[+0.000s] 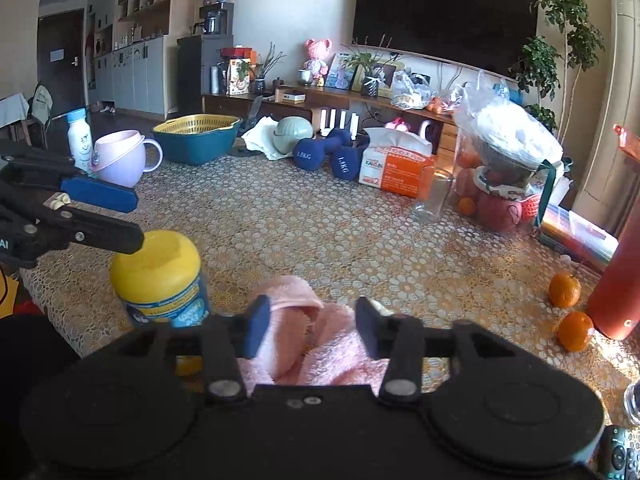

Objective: Clean container

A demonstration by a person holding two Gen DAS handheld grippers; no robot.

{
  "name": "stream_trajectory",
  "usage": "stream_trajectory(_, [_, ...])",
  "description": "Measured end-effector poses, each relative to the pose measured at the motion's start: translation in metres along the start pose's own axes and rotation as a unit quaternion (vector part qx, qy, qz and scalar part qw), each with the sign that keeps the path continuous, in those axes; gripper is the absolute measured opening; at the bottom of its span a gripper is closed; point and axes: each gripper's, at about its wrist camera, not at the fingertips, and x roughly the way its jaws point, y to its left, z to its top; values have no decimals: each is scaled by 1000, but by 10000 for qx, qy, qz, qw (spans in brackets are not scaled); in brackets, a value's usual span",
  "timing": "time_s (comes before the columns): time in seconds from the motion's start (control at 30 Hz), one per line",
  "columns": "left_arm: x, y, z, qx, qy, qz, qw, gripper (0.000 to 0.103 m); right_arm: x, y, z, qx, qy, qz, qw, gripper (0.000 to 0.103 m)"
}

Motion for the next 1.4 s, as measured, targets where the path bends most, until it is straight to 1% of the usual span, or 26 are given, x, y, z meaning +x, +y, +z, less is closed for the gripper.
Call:
stream_trajectory(0.03, [0,0,0,4,5,-3,10000,49,3,-8,-1,130,52,26,9999,79])
stream_trajectory(0.1, [0,0,-1,13,24,1,10000,49,10,-23,-4,422,213,121,9988,81])
stream_trajectory(0.13, [0,0,-1,10,29,-4,10000,49,15,-29,-6,541,288,128,9980,85])
stream_trajectory(0.2, [0,0,-1,1,32,-2,10000,49,23,-39,-9,745,406,227,9961,89])
stream_trajectory(0.23, [0,0,-1,-2,35,0,10000,49,27,-42,-10,796,470,316,9952,96])
stream_trajectory(0.27, [0,1,-1,-6,37,0,10000,49,31,-45,-11,829,521,417,9943,98])
stream_trajectory(0.33, [-1,1,-1,-6,41,1,10000,49,37,-50,-14,1018,608,618,9910,99])
stream_trajectory(0.4, [0,0,-1,4,46,1,10000,49,44,-59,-15,1377,746,964,9829,99])
stream_trajectory(0.47, [0,1,-2,2,58,-1,10000,49,46,-63,-15,1640,757,1193,9763,102])
stream_trajectory(0.5, [1,1,-2,-3,65,-2,10000,49,44,-62,-14,1690,749,1318,9739,103])
stream_trajectory(0.57, [2,1,-3,0,80,-4,10000,49,41,-56,-9,1634,749,1369,9742,103])
stream_trajectory(0.63, [3,1,-4,-11,86,-12,10000,49,39,-42,-4,1257,789,1225,9813,103])
stream_trajectory(0.73, [3,0,-4,-22,73,-7,10000,49,44,-16,-2,481,916,720,9920,103])
stream_trajectory(0.83, [3,-1,-4,-14,77,-6,10000,49,53,8,-8,-212,1069,190,9939,103])
stream_trajectory(0.93, [3,-1,-4,-21,79,-5,10000,49,62,23,-15,-689,1142,-232,9908,102])
stream_trajectory(0.97, [4,-1,-4,-25,84,-5,10000,49,64,27,-17,-780,1147,-331,9898,101])
stream_trajectory(1.0, [4,-1,-4,-25,85,-7,10000,49,65,29,-19,-846,1133,-459,9889,95])
stream_trajectory(1.03, [5,-1,-4,-22,86,-10,10000,49,66,30,-20,-880,1111,-586,9882,86])
stream_trajectory(1.07, [5,-1,-4,-18,89,-16,10000,49,66,31,-22,-914,1071,-687,9877,81])
stream_trajectory(1.1, [6,-1,-4,-18,98,-32,9999,49,65,31,-23,-943,1003,-777,9874,68])
stream_trajectory(1.13, [6,-2,-4,-16,93,-46,9999,49,63,31,-23,-953,949,-901,9868,53])
stream_trajectory(1.17, [6,-2,-4,-6,89,-58,9999,49,62,30,-24,-954,926,-990,9862,50])
stream_trajectory(1.23, [7,-4,-4,11,84,-63,9999,49,56,29,-24,-910,817,-1002,9874,39])
stream_trajectory(1.27, [7,-4,-4,15,85,-58,9999,49,52,28,-23,-873,754,-1022,9881,35])
stream_trajectory(1.33, [7,-5,-3,5,80,-24,10000,49,44,21,-17,-602,623,-980,9914,22])
stream_trajectory(1.4, [6,-3,-4,-16,77,52,10000,49,33,10,-8,-175,447,-867,9951,20])
